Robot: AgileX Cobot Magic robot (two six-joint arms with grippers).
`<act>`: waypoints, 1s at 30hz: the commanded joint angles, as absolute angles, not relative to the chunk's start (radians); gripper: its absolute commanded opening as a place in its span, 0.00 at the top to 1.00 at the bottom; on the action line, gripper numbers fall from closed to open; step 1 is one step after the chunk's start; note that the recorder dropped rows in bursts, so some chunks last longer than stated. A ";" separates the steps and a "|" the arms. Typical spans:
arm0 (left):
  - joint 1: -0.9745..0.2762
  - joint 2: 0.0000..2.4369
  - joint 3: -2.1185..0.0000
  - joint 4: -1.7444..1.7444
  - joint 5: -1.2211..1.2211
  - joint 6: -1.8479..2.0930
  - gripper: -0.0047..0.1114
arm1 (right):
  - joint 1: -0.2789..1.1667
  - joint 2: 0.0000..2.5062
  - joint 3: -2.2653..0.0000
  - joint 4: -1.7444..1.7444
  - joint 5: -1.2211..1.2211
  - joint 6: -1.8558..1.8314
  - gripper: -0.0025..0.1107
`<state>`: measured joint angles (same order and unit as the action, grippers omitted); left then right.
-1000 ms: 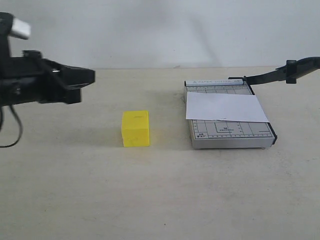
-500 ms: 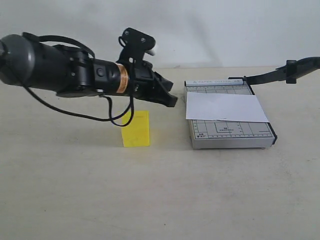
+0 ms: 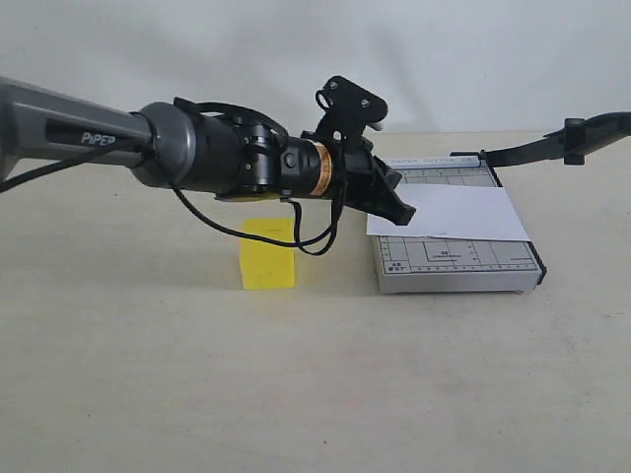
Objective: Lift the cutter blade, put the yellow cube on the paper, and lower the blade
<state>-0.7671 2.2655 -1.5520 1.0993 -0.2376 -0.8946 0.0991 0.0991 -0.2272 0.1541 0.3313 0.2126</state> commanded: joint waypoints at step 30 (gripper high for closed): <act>-0.819 2.461 -1.713 1.095 -0.219 -0.888 0.92 | 0.100 0.093 -0.227 0.150 0.304 0.210 0.96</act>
